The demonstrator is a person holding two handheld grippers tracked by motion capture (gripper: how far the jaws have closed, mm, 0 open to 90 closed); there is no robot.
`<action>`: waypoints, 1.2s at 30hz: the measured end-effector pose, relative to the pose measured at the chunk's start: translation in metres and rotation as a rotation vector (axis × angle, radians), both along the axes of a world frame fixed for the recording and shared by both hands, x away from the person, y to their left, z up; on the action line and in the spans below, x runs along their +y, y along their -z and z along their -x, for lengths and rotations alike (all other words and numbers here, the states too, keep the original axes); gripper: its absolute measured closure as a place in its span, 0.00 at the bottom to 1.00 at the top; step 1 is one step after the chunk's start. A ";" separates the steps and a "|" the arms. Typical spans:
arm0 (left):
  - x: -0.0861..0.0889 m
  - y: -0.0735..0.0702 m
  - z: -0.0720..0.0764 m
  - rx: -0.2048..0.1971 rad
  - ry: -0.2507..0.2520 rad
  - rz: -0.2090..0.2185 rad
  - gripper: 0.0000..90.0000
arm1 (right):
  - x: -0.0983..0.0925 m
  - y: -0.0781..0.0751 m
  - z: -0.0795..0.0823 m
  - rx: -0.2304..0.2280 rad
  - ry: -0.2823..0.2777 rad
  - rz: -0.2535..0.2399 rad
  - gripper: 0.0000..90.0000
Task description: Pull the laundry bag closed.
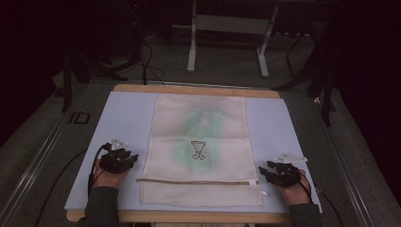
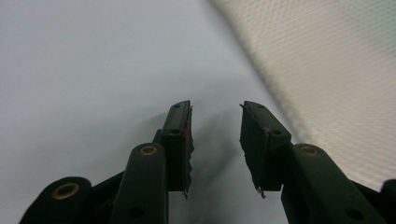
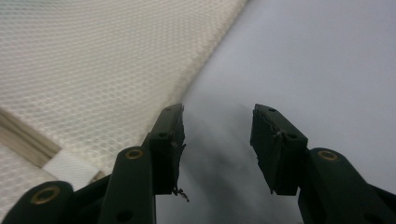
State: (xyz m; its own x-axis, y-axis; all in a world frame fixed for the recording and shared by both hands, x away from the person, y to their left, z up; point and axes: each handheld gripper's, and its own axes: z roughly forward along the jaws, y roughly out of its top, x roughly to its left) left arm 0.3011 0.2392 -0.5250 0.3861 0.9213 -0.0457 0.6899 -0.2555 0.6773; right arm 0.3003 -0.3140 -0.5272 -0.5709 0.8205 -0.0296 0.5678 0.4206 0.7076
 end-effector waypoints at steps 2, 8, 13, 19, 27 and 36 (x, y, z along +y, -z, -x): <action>0.001 -0.002 0.000 0.000 0.010 0.036 0.72 | 0.003 -0.001 0.001 -0.001 -0.018 0.001 0.58; 0.003 -0.004 0.000 0.002 0.071 0.053 0.75 | 0.012 -0.007 0.005 -0.015 -0.052 -0.009 0.61; 0.004 -0.004 -0.001 0.015 0.115 0.068 0.78 | 0.019 -0.009 0.006 -0.002 -0.076 0.007 0.62; 0.003 -0.003 -0.001 0.026 0.162 0.068 0.83 | 0.034 -0.011 0.009 0.008 -0.113 0.046 0.65; 0.001 -0.005 0.000 0.018 0.206 0.083 0.85 | 0.053 -0.013 0.012 0.009 -0.170 0.020 0.67; -0.001 -0.007 0.001 0.017 0.251 0.093 0.97 | 0.082 -0.028 0.018 -0.003 -0.262 0.019 0.68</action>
State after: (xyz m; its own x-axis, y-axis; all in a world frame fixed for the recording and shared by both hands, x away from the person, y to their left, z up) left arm 0.2997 0.2383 -0.5184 0.6005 0.7883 -0.1343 0.6241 -0.3570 0.6950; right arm 0.2825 -0.2320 -0.4995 -0.7637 0.6439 -0.0457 0.4357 0.5665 0.6995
